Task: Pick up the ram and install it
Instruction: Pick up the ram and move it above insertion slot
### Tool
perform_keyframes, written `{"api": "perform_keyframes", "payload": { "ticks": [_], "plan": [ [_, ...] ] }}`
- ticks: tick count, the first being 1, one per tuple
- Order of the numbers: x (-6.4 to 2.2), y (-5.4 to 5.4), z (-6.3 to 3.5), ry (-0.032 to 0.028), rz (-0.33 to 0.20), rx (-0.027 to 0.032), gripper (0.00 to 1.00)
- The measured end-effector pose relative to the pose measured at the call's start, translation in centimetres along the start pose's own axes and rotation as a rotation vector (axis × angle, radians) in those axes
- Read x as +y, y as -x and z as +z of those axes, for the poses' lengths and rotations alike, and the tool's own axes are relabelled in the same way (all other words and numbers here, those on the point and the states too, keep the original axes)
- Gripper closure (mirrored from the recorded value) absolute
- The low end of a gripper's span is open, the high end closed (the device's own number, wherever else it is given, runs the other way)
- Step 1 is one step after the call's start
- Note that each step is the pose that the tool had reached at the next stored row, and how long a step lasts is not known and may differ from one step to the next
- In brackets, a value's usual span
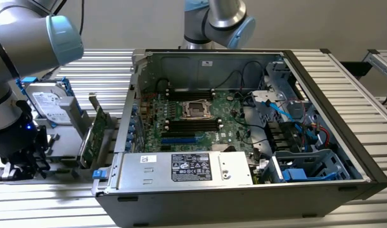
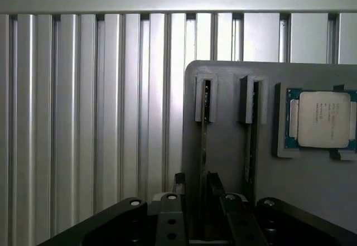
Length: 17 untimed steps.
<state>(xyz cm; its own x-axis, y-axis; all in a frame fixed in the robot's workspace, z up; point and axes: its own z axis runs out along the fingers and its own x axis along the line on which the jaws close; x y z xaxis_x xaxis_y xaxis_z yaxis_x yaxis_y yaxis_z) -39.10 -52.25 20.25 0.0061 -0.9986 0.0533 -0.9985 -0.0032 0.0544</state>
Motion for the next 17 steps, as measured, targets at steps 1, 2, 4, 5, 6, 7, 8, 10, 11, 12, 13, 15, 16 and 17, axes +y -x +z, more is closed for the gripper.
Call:
{"api": "perform_keyframes", "payload": {
  "ticks": [1, 2, 4, 5, 6, 7, 8, 10, 11, 12, 13, 15, 16, 17],
  "plan": [
    [0.05, 0.01, 0.14, -0.0002, 0.000, -0.0004, 0.70],
    [0.11, 0.02, 0.28, -0.0001, 0.001, -0.0020, 0.70],
    [0.25, 0.03, 0.46, -0.0003, 0.003, -0.0034, 0.70],
    [0.26, 0.03, 0.47, -0.0002, 0.003, -0.0034, 0.70],
    [0.27, 0.03, 0.49, -0.0001, 0.003, -0.0035, 0.70],
    [0.29, 0.03, 0.50, 0.0000, 0.005, -0.0043, 0.70],
    [0.30, 0.03, 0.50, 0.0003, 0.006, -0.0059, 0.70],
    [0.30, 0.03, 0.52, 0.0001, 0.013, -0.0143, 0.70],
    [0.30, 0.04, 0.52, 0.0001, 0.017, -0.0198, 0.70],
    [0.30, 0.04, 0.52, 0.0002, 0.019, -0.0228, 0.70],
    [0.30, 0.04, 0.52, 0.0003, 0.022, -0.0251, 0.70],
    [0.29, 0.04, 0.53, 0.0004, 0.030, -0.0275, 0.70],
    [0.29, 0.04, 0.53, 0.0005, 0.032, -0.0276, 0.70],
    [0.29, 0.04, 0.55, 0.0006, 0.033, -0.0278, 0.70]
  ]
}}
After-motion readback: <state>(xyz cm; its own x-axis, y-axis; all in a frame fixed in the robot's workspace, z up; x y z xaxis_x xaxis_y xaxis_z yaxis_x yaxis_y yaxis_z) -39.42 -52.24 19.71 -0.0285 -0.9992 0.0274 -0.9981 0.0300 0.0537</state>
